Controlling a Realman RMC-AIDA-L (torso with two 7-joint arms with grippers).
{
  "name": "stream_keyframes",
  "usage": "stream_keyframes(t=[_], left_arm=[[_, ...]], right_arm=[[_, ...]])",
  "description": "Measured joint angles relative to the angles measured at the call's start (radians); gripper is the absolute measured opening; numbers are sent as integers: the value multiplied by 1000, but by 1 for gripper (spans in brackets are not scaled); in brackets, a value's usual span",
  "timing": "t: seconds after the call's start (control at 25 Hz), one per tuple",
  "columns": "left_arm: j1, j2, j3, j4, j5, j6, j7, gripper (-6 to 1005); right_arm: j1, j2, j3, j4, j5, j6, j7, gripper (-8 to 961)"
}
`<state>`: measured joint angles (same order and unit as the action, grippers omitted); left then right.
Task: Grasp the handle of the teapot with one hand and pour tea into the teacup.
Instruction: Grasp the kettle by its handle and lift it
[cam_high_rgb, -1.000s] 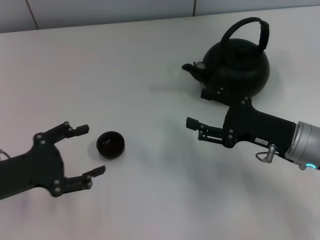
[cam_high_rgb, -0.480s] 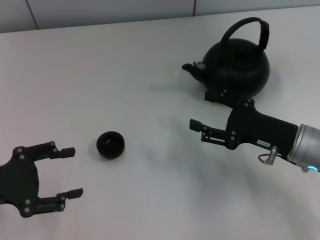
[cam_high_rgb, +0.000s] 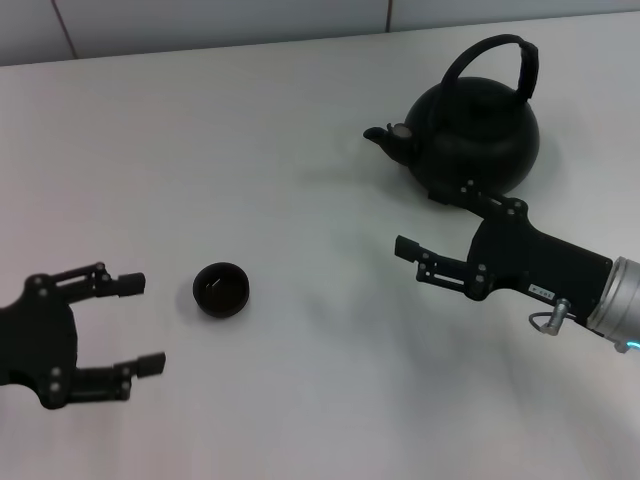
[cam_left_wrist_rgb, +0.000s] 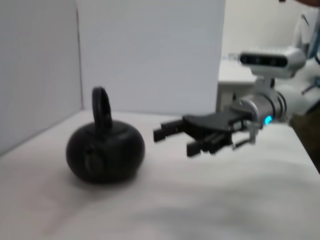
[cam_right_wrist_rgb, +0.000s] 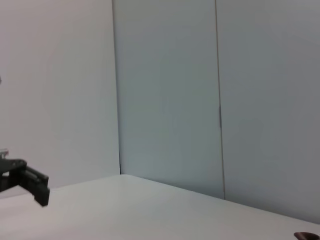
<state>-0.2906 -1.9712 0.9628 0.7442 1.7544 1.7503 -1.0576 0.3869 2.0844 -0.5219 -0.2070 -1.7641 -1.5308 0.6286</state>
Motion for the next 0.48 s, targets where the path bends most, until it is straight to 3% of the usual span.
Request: stream_keyframes(t=[0.24, 0.48], left_arm=[[-35, -10, -2, 7, 90, -28, -24, 866], [-39, -11, -2, 7, 91, -69, -23, 866]], right_arm=[[-16, 0, 65, 0, 0, 1, 0, 825], [-37, 2, 202, 6, 0, 6, 0, 825]])
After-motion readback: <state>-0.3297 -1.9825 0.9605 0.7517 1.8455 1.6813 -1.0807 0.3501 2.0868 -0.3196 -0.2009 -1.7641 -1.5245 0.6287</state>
